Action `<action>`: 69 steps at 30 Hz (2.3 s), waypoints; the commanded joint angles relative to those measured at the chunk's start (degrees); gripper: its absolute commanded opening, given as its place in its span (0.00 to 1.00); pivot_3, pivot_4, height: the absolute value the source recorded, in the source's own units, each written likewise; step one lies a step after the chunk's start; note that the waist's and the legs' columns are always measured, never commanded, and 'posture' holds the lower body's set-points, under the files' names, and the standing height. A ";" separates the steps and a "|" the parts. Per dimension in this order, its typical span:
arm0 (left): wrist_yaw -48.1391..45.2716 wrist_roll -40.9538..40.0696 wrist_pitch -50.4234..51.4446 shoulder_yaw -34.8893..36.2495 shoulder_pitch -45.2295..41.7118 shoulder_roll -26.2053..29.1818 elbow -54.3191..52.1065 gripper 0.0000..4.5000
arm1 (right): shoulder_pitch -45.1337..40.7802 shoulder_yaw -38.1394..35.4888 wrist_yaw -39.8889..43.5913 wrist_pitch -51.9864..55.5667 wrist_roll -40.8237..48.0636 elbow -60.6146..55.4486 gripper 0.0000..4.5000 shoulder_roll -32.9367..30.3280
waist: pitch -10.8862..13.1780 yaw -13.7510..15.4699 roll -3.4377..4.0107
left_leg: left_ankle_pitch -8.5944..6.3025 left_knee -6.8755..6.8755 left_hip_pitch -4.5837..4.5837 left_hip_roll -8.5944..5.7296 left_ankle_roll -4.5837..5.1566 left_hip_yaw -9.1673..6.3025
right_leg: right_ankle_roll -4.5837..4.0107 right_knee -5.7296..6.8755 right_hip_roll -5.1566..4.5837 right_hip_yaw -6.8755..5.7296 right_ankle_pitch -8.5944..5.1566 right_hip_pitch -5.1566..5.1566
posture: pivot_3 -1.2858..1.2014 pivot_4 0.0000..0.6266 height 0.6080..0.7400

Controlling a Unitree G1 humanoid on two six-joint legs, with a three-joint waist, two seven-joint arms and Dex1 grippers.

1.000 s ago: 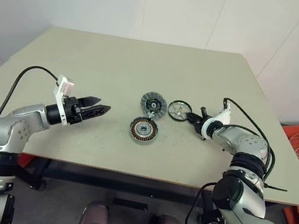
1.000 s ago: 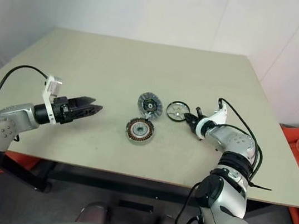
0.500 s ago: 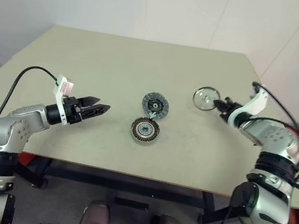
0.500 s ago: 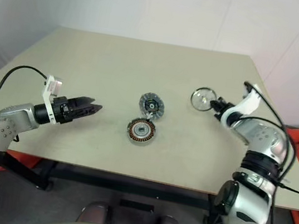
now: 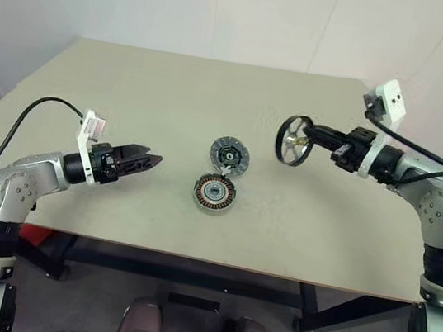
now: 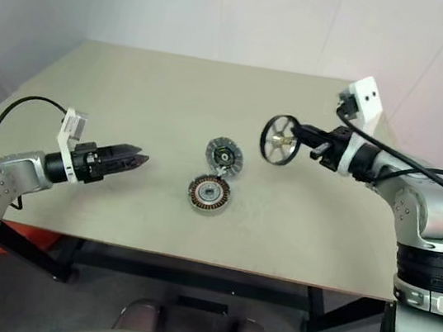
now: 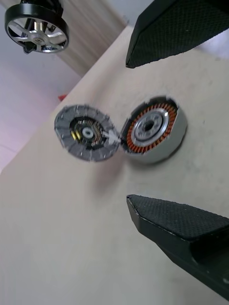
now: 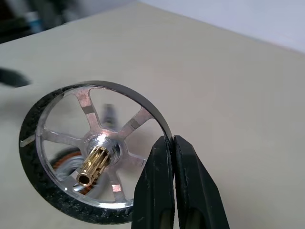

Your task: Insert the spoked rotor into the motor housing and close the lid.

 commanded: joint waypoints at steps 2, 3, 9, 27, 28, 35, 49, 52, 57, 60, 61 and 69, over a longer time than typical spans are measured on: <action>-1.61 -3.06 2.27 1.21 0.11 1.72 -3.75 1.00 | -0.79 2.91 1.62 -2.61 -1.15 -3.04 0.01 0.75 | 0.00 -0.04 -0.01 | -0.01 0.08 -0.02 0.00 0.02 0.00 | 0.00 0.02 0.00 0.00 0.00 0.01 | 0.52 0.00 1.00; -1.70 -3.56 2.82 1.13 0.19 1.84 -4.40 1.00 | -1.06 3.84 1.29 -2.85 -1.89 -2.88 0.01 1.10 | 0.00 -0.07 -0.01 | -0.01 0.12 -0.01 0.01 0.03 0.00 | 0.00 0.02 0.00 0.00 0.00 0.04 | 0.52 0.00 1.00; -1.49 -5.22 4.83 -0.64 0.00 1.83 -8.59 1.00 | -2.06 7.56 0.25 -4.13 -4.87 -2.40 0.01 3.69 | 0.00 -0.19 -0.01 | -0.02 0.25 0.00 0.02 0.03 -0.01 | 0.00 0.07 0.00 0.00 0.00 0.07 | 0.52 0.00 1.00; 11.56 0.30 -0.04 -13.14 -1.57 -11.94 -19.58 1.00 | -4.50 14.94 -5.62 -4.27 -11.86 -2.72 0.01 12.47 | -0.01 -0.24 -0.02 | 0.01 0.31 0.00 0.02 -0.03 -0.04 | -0.02 0.14 0.01 0.01 0.02 0.13 | 0.52 0.00 1.00; 12.26 0.78 -0.45 -13.30 -1.44 -12.44 -19.57 1.00 | -4.53 15.17 -5.75 -4.38 -12.30 -2.65 0.01 12.66 | -0.01 -0.25 -0.02 | 0.02 0.31 0.00 0.02 -0.03 -0.04 | -0.02 0.15 0.01 0.01 0.02 0.13 | 0.52 0.00 1.00; 16.15 1.30 -1.42 -12.60 -1.98 -14.97 -18.73 1.00 | -4.30 15.32 -5.48 -4.48 -13.59 -2.60 0.01 13.39 | -0.01 -0.25 -0.02 | 0.02 0.30 -0.01 0.01 -0.03 -0.05 | -0.01 0.15 0.01 0.01 0.02 0.13 | 0.52 0.00 1.00; 30.78 -34.05 17.21 4.98 0.10 -17.22 -11.18 1.00 | -3.48 14.48 -4.84 -5.20 -14.46 -1.78 0.01 13.02 | 0.00 -0.28 -0.04 | 0.00 0.52 -0.06 0.00 -0.02 -0.10 | -0.02 0.27 0.02 0.01 0.03 0.14 | 0.52 0.00 1.00; 30.32 -26.73 13.93 1.26 0.16 -15.92 -12.48 1.00 | -3.74 14.47 -4.58 -5.30 -14.39 -1.52 0.01 13.23 | 0.00 -0.10 -0.04 | -0.04 0.54 -0.02 -0.02 0.06 -0.14 | 0.00 0.24 0.01 0.01 0.02 0.24 | 0.52 0.00 1.00; 27.67 -20.68 10.20 -3.54 -0.53 -15.05 -14.97 1.00 | -3.64 14.65 -4.16 -5.07 -14.27 -1.94 0.01 13.53 | 0.01 -0.14 -0.06 | -0.05 0.56 0.00 0.00 0.08 -0.17 | 0.04 0.12 0.01 0.01 0.02 0.34 | 0.52 0.00 1.00; 25.19 -16.56 7.65 -6.34 -0.61 -13.95 -16.05 1.00 | -3.51 14.63 -4.13 -4.90 -14.28 -2.16 0.01 13.65 | 0.01 -0.15 -0.06 | -0.03 0.56 0.01 0.00 0.04 -0.17 | 0.05 0.15 0.02 0.01 0.02 0.33 | 0.52 0.00 1.00; 24.63 -15.59 6.95 -7.00 -0.69 -13.75 -16.24 1.00 | -3.46 14.62 -4.13 -4.85 -14.27 -2.24 0.01 13.67 | 0.01 -0.16 -0.06 | -0.02 0.55 0.01 0.01 0.02 -0.17 | 0.05 0.15 0.02 0.00 0.02 0.32 | 0.52 0.00 1.00; 16.87 0.08 -4.99 -16.25 -1.74 -9.58 -18.12 1.00 | -3.25 14.65 -4.17 -4.82 -14.45 -2.26 0.01 13.60 | 0.00 -0.23 -0.06 | 0.00 0.54 -0.02 0.00 -0.01 -0.20 | 0.04 0.14 0.01 0.01 0.03 0.31 | 0.52 0.00 1.00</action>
